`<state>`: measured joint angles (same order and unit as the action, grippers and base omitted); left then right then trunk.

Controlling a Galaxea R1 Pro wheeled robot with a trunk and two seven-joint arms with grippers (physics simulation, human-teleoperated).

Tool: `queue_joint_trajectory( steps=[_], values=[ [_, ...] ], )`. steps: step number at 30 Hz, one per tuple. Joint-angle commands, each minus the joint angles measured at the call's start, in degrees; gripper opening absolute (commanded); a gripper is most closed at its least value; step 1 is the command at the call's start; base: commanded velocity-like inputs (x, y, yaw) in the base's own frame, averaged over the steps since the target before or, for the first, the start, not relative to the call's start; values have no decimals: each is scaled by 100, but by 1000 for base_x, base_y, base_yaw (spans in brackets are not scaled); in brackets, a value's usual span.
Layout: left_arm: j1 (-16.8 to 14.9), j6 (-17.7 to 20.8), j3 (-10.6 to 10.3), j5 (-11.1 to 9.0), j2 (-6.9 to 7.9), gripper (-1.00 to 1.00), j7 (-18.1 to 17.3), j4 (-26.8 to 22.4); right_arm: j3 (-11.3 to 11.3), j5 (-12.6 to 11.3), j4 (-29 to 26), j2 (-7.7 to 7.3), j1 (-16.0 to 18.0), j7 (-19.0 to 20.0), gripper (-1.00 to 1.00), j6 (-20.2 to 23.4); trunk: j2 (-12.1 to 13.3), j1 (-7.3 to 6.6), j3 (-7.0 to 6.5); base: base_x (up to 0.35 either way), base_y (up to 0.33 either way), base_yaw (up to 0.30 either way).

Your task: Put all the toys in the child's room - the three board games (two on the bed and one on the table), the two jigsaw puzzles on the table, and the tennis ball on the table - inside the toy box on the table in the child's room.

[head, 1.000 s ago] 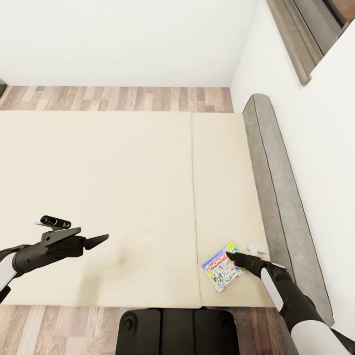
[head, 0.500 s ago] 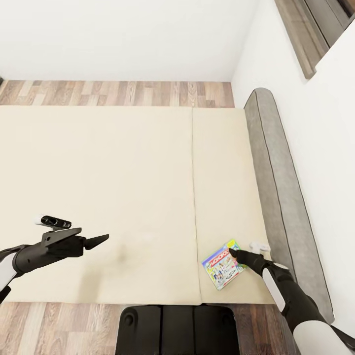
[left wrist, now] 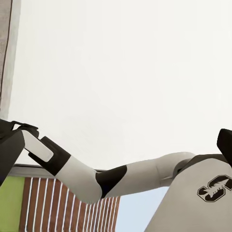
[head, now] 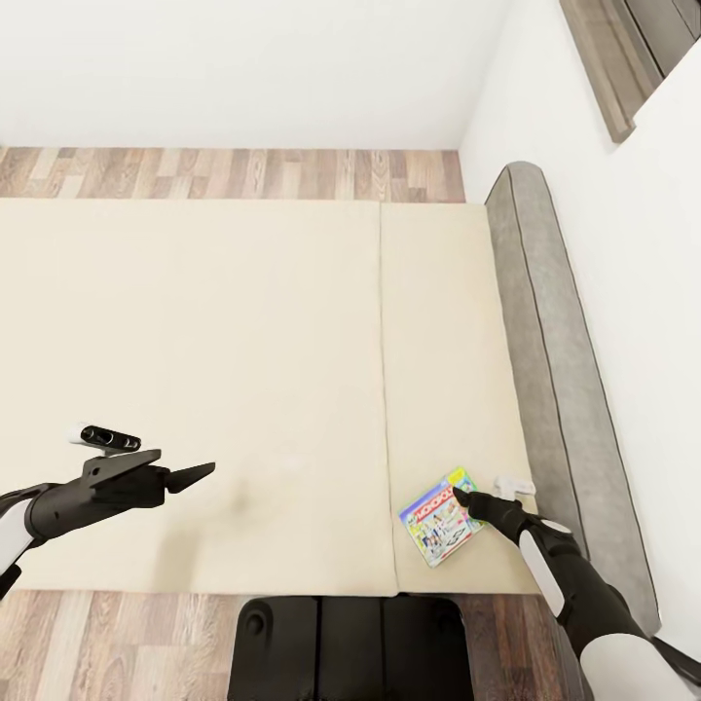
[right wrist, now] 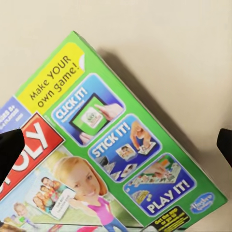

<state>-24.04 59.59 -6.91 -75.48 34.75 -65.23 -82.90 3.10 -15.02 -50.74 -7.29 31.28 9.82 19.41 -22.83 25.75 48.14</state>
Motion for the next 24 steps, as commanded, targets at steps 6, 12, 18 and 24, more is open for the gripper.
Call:
queue_joint_trajectory(
  steps=[6,12,18,24],
  values=[
    [-5,26,-16,-19,6,100,-9,2,7,-28,-6,2,1,20,100,46,-9,3,62,0,0,0],
    [-5,24,-18,-19,0,100,-8,2,7,-27,25,3,0,20,100,52,-9,3,119,0,0,0],
    [-5,18,-20,-19,-3,100,-7,2,6,-27,44,3,0,27,100,59,-9,3,175,0,0,0],
    [-5,16,-21,-19,-3,100,-7,2,-1,-27,47,3,0,28,100,62,-9,3,231,0,0,0]
  ],
)
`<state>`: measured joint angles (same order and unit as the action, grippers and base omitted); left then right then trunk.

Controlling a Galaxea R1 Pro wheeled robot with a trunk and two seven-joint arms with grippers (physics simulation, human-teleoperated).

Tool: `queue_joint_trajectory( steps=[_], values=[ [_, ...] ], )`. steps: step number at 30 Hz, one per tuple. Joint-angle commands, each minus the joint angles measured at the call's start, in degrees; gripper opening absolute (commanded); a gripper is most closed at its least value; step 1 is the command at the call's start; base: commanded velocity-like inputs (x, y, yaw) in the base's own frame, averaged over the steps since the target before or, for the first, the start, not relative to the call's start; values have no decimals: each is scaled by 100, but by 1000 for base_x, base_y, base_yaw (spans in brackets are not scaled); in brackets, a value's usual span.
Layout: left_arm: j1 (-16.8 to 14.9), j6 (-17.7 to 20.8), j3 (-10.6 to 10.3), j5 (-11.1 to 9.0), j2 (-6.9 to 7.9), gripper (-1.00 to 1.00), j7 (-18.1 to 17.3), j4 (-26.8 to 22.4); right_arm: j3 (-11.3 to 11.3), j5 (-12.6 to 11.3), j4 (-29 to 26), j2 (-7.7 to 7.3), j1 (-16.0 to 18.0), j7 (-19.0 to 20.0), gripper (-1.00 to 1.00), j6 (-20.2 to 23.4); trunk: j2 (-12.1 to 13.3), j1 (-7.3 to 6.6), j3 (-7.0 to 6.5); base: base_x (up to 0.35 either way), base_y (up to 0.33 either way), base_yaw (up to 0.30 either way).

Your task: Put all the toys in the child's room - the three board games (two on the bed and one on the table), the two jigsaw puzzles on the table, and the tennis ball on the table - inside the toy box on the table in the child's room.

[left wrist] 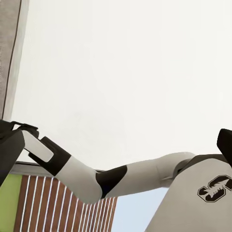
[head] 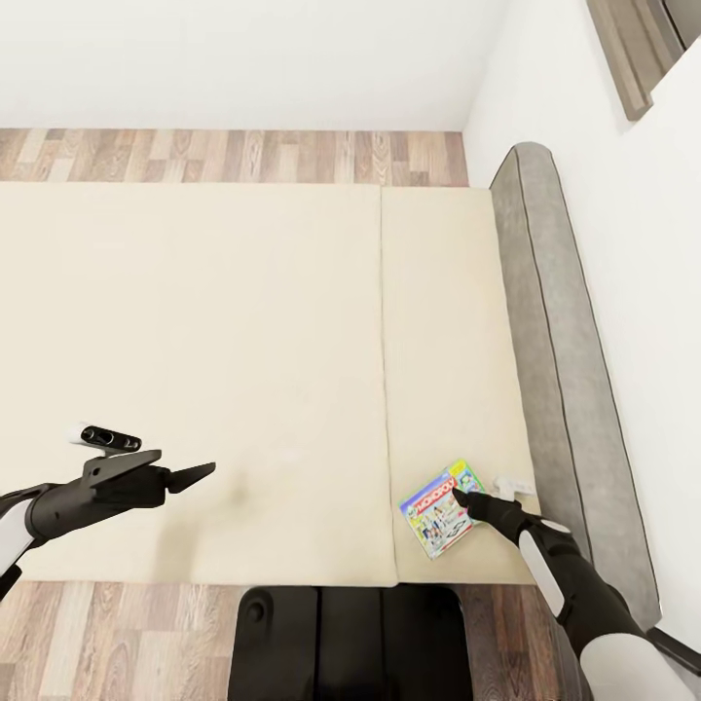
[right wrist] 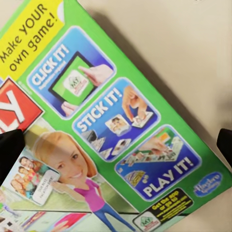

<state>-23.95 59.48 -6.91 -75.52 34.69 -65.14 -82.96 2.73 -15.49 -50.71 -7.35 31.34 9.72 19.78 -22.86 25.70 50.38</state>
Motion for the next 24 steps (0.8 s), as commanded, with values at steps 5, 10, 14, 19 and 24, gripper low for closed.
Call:
queue_joint_trajectory(
  steps=[5,10,14,19,24],
  values=[
    [-13,21,-14,-15,2,100,-17,8,35,20,43,6,-5,45,100,22,-5,8,44,0,0,0],
    [-13,26,-19,-15,2,100,-21,14,35,24,43,6,-5,47,100,18,-5,8,52,0,0,0],
    [-13,28,-21,-15,2,100,-20,22,28,28,43,6,-5,48,100,18,-5,8,53,0,0,0],
    [-13,24,-4,-15,4,100,-24,30,9,29,45,10,-5,48,100,23,-5,8,53,0,0,0],
    [-13,11,5,-15,2,100,-25,41,-6,29,51,14,-5,48,100,33,-5,8,53,0,0,0]
  ],
)
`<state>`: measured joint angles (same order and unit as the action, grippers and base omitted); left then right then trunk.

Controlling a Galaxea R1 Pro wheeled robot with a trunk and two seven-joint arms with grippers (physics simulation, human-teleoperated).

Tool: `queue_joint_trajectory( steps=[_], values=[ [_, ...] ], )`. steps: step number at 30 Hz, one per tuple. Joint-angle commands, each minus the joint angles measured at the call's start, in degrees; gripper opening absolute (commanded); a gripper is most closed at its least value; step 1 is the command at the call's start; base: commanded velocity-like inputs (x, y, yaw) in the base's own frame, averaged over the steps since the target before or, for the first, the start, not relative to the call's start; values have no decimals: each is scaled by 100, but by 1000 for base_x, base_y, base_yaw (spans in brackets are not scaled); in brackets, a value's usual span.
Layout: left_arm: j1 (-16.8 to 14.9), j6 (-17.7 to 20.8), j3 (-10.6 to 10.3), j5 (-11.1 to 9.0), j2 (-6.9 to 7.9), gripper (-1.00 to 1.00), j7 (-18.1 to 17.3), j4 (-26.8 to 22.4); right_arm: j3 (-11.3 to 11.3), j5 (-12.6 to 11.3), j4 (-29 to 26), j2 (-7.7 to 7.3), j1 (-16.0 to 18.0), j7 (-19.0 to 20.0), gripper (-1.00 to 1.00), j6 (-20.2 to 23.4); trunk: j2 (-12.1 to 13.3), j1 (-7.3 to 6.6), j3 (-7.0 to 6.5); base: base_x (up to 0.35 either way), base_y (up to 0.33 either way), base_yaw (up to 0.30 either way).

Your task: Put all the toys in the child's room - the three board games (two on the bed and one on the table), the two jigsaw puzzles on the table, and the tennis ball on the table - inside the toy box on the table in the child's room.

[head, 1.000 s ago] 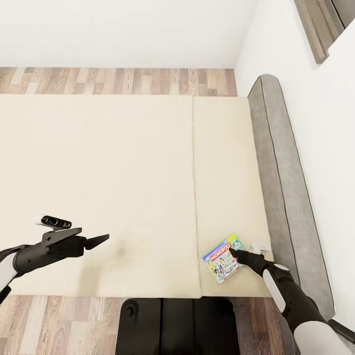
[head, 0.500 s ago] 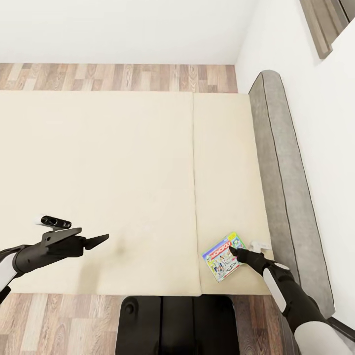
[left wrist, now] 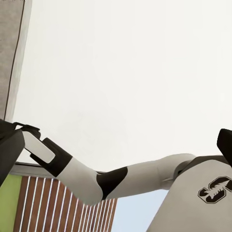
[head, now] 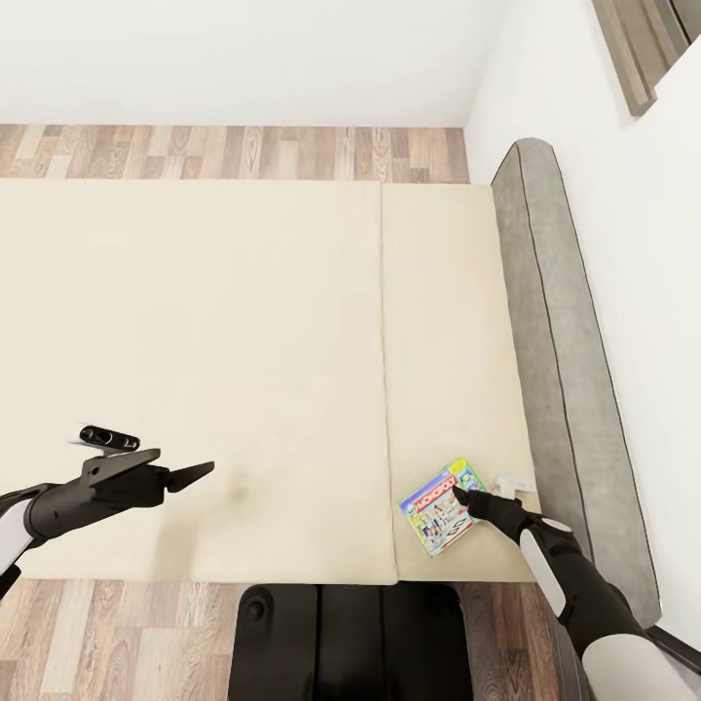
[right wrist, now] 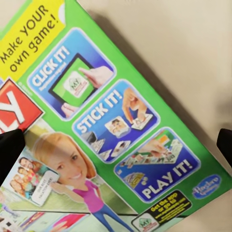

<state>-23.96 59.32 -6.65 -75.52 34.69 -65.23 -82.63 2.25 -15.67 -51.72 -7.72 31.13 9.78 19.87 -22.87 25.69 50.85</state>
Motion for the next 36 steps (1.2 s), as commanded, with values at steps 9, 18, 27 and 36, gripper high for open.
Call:
queue_joint_trajectory(
  steps=[9,18,27,36],
  values=[
    [-12,18,-20,-14,2,100,-10,18,39,47,154,52,16,42,100,26,-5,10,6,0,13,0],
    [-12,18,-20,-15,2,100,-13,19,39,47,154,52,16,42,100,26,-5,10,6,0,79,0],
    [-12,18,-20,-14,1,100,-8,19,36,48,154,53,16,42,100,26,-5,10,6,0,4,0],
    [-12,18,-22,-14,-6,100,-8,19,35,47,154,59,16,42,100,26,-5,10,6,0,0,0]
  ],
)
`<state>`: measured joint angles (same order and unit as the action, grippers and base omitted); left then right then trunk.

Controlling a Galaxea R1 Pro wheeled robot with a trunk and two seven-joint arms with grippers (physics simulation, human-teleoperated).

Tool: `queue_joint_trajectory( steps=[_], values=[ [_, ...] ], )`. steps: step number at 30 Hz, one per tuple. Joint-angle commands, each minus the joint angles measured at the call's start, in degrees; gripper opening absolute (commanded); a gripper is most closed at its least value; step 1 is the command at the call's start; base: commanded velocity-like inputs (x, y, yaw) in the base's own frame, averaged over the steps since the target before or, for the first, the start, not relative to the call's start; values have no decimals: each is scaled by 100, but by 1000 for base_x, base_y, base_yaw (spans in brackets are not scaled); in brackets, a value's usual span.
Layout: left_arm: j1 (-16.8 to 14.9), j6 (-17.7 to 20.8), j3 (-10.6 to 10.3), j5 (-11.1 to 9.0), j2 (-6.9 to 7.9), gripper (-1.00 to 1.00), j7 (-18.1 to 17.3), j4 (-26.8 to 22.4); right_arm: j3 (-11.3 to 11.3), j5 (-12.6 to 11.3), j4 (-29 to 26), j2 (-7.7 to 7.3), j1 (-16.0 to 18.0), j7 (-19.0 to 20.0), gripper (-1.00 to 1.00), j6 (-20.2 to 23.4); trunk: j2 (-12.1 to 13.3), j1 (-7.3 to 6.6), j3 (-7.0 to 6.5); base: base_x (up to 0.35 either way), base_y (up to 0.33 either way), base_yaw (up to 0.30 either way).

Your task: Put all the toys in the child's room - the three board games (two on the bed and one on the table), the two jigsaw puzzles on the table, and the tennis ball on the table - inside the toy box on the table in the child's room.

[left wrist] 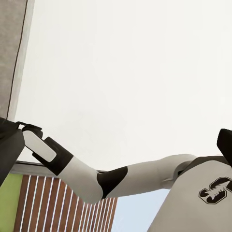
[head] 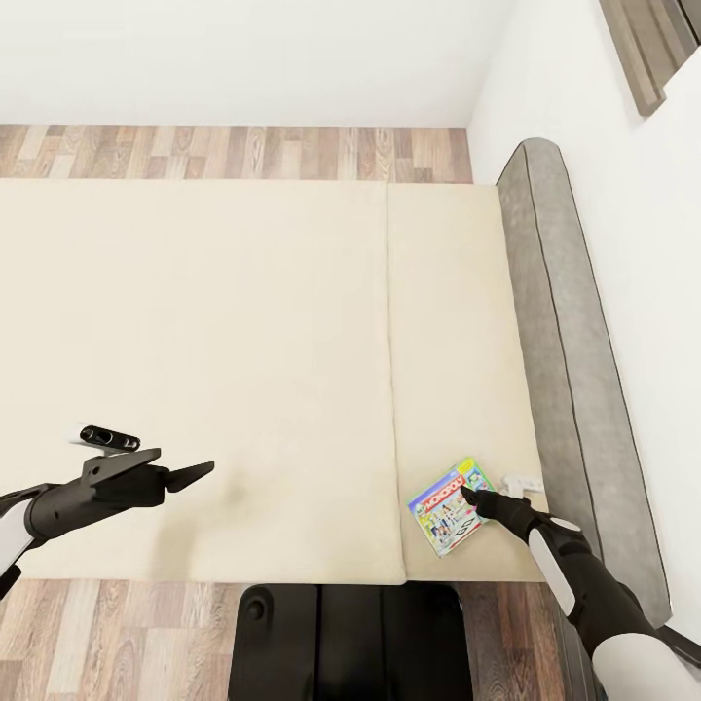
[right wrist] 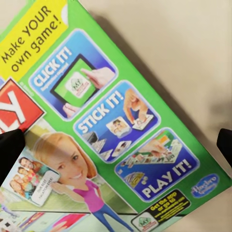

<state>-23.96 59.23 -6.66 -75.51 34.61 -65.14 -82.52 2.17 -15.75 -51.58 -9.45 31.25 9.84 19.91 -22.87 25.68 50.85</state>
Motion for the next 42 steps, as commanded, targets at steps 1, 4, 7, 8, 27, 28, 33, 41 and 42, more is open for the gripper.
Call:
queue_joint_trajectory(
  steps=[1,4,7,8,27,28,33,41,42],
  values=[
    [-12,27,-21,-16,2,100,-16,8,43,55,139,230,3,35,100,22,-4,10,6,0,0,0],
    [-12,27,-20,-15,2,100,-16,8,40,56,139,226,3,35,100,22,-4,10,6,0,0,0],
    [-12,27,-20,-15,2,100,-16,8,39,59,139,228,3,35,100,21,-4,10,6,0,0,0],
    [-12,27,-20,-16,2,100,-16,8,38,61,139,230,3,35,100,21,-4,10,6,0,0,0],
    [-12,27,-26,-15,2,100,-16,8,38,63,136,224,3,35,100,13,-4,10,-45,0,0,0],
    [-12,27,-27,-16,2,100,-16,8,38,63,136,224,3,35,100,13,-4,10,-45,0,0,0],
    [-12,27,-26,-17,2,100,-16,8,38,63,135,224,3,35,100,13,-4,10,-45,0,0,0],
    [-12,27,-28,-16,2,100,-16,8,38,63,133,230,3,35,100,13,-4,10,-47,0,0,0],
    [-12,27,-28,-16,2,100,-16,8,38,63,134,230,3,35,100,13,-4,10,-49,0,0,0]
  ],
)
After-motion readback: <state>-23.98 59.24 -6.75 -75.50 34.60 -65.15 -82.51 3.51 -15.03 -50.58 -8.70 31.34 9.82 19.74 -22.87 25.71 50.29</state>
